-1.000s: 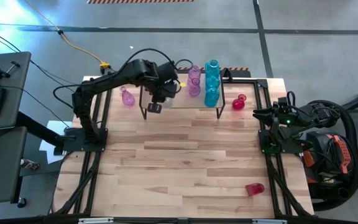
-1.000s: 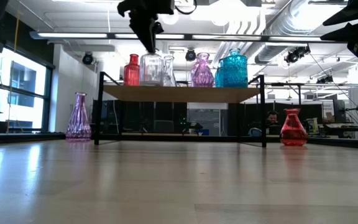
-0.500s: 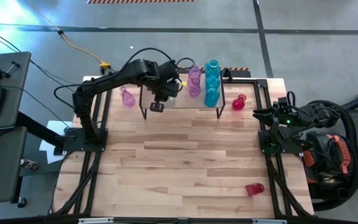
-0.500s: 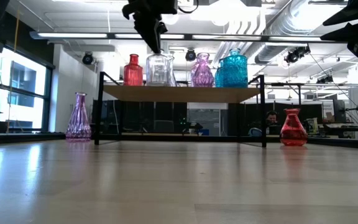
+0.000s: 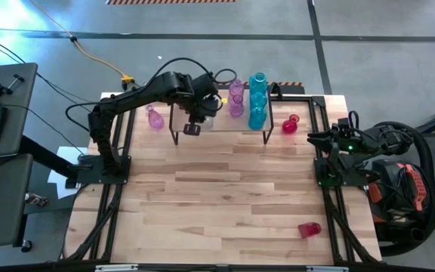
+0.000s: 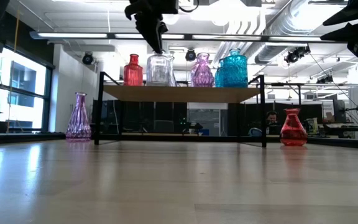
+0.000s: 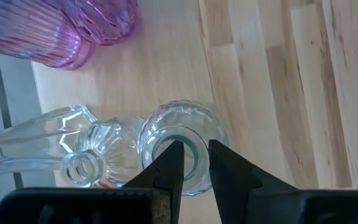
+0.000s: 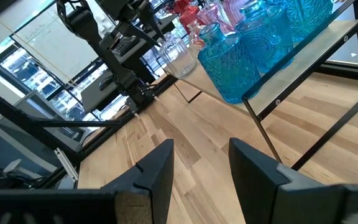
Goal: Sort vases onto shelf
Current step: Put the transparent vase on the shelf aligned with the other transparent vases
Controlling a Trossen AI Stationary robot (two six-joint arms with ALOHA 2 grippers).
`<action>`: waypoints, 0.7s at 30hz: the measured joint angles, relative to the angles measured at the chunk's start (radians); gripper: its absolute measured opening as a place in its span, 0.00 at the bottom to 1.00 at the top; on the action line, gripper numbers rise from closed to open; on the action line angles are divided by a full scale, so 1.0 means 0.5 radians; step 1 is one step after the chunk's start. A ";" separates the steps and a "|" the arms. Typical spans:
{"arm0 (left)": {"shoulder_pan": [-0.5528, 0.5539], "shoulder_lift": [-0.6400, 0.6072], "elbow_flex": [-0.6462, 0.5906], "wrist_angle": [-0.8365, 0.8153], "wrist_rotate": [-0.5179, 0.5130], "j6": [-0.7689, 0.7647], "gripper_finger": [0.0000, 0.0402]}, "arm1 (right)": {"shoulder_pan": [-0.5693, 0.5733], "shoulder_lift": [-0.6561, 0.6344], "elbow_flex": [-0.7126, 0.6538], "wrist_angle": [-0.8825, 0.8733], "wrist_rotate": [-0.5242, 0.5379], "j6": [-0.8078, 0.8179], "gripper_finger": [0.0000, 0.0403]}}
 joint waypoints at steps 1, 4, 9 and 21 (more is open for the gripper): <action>0.000 0.000 0.000 0.006 0.000 0.000 0.17 | 0.000 0.000 0.000 0.000 0.000 0.000 0.34; 0.000 0.000 0.000 0.015 -0.009 0.031 0.22 | 0.000 0.000 0.000 0.000 0.000 0.000 0.34; -0.005 -0.001 0.001 0.015 -0.028 0.037 0.28 | 0.000 0.000 0.000 0.000 0.000 0.000 0.34; -0.007 -0.007 0.116 -0.006 -0.123 -0.003 0.29 | 0.000 0.000 0.000 0.000 0.000 0.000 0.34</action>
